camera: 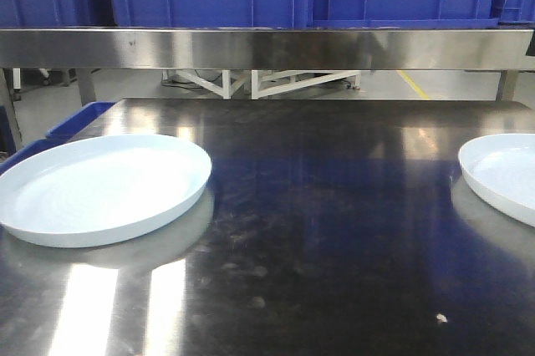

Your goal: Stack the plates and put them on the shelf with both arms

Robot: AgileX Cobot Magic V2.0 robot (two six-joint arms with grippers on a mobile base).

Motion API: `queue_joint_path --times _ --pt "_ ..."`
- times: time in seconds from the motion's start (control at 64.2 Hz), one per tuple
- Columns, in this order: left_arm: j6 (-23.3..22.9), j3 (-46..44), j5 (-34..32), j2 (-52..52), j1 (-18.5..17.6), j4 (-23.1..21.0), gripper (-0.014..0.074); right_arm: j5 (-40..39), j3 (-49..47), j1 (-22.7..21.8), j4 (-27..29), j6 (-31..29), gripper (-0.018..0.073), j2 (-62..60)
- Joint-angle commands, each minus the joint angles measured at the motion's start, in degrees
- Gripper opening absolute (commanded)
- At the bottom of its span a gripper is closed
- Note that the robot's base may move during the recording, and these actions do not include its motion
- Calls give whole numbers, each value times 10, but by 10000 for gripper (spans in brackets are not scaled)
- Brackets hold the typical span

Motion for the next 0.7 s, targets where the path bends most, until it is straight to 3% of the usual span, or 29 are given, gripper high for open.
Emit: queue_joint_path --times 0.0,0.685 --pt "-1 2 -53 -12 -1 -3 83 -51 1 -3 -3 -2 22 -11" --pt "-1 2 -56 -12 -1 -3 83 -51 1 -3 -3 -2 22 -11"
